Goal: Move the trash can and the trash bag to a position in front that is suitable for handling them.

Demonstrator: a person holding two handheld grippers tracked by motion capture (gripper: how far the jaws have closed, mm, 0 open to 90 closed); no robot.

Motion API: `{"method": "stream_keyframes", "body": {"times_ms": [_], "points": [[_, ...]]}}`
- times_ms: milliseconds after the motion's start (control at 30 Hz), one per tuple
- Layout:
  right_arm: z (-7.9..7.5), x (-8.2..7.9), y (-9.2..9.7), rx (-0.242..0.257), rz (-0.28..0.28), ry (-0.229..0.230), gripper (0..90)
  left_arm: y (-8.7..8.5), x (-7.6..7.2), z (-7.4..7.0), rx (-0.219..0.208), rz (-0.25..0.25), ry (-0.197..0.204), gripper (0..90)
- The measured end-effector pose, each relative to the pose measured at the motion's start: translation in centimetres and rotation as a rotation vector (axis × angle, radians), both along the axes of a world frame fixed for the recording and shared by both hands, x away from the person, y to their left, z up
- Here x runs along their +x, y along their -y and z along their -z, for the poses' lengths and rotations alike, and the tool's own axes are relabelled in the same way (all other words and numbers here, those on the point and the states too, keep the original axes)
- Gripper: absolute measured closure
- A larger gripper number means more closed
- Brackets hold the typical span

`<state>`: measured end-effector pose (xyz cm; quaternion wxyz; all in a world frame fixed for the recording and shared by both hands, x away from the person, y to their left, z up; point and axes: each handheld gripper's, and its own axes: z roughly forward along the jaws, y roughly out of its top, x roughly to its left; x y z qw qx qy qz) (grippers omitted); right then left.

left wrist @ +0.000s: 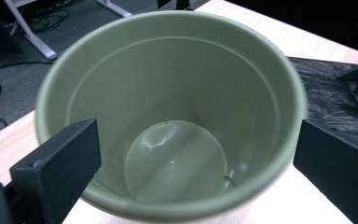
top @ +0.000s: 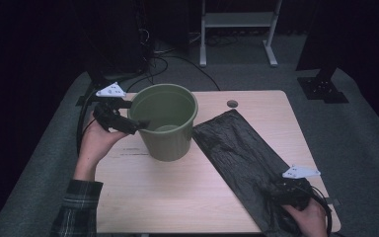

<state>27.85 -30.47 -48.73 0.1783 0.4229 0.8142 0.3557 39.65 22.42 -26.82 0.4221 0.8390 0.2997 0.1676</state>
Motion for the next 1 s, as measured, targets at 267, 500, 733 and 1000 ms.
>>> {"method": "stream_keyframes", "body": {"times_ms": [267, 500, 733, 1000], "points": [[0.0, 0.0, 0.0, 0.0, 0.0, 0.0, 10.5, -0.8, 3.1, 0.1, 0.001, -0.035, -0.007, 0.0], [0.0, 0.0, 0.0, 0.0, 0.0, 0.0, 10.5, -1.6, 4.8, 1.0, 0.021, -0.064, -0.026, 0.0], [0.0, 0.0, 0.0, 0.0, -0.001, 0.0, 10.5, -2.0, 5.5, 2.7, 0.04, -0.076, -0.06, 0.0], [0.0, 0.0, 0.0, 0.0, 0.0, 0.0, 10.5, -2.2, 5.6, 4.2, 0.039, -0.068, -0.092, 0.0]]}}
